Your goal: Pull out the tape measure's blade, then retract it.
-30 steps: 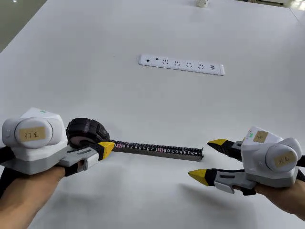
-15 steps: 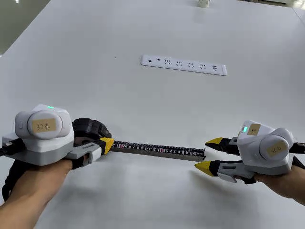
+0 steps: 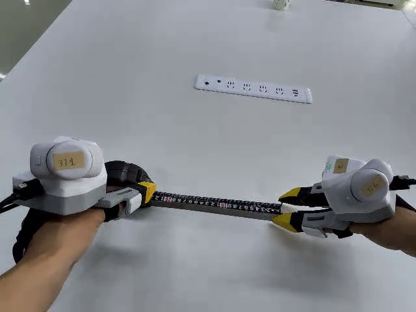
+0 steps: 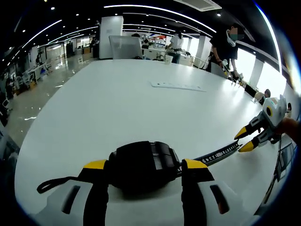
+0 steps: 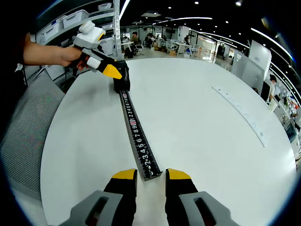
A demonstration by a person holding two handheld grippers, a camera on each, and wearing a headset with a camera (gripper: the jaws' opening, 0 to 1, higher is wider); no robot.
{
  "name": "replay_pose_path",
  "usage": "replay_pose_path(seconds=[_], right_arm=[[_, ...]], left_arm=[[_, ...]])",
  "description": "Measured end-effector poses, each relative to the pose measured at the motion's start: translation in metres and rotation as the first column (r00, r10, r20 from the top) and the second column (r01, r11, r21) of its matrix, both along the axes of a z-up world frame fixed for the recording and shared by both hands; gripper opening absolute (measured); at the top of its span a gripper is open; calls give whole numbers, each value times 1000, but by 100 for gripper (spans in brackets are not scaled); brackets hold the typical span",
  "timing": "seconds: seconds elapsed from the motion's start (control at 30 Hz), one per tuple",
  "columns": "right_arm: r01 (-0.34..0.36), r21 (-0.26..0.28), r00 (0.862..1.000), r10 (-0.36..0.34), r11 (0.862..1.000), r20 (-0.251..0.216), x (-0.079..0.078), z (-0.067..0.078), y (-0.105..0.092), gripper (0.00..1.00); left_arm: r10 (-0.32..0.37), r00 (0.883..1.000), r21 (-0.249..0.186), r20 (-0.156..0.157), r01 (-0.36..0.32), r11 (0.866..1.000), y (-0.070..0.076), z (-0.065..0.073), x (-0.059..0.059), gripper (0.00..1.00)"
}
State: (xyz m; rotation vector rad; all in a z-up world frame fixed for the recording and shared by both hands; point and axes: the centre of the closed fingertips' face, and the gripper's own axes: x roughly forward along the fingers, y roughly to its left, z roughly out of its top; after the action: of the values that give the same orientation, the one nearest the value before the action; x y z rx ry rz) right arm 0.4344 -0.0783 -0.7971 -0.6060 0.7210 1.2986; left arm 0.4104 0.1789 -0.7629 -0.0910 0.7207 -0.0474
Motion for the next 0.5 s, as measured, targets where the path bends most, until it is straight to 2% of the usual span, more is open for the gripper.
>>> replay_pose_path(seconds=[0.5], right_arm=[[-51,-26,999,51,998,-16,1,-8,2,13]], left_arm=[[22,1000,-8,-8,-22,1000,2,-2,2,58]])
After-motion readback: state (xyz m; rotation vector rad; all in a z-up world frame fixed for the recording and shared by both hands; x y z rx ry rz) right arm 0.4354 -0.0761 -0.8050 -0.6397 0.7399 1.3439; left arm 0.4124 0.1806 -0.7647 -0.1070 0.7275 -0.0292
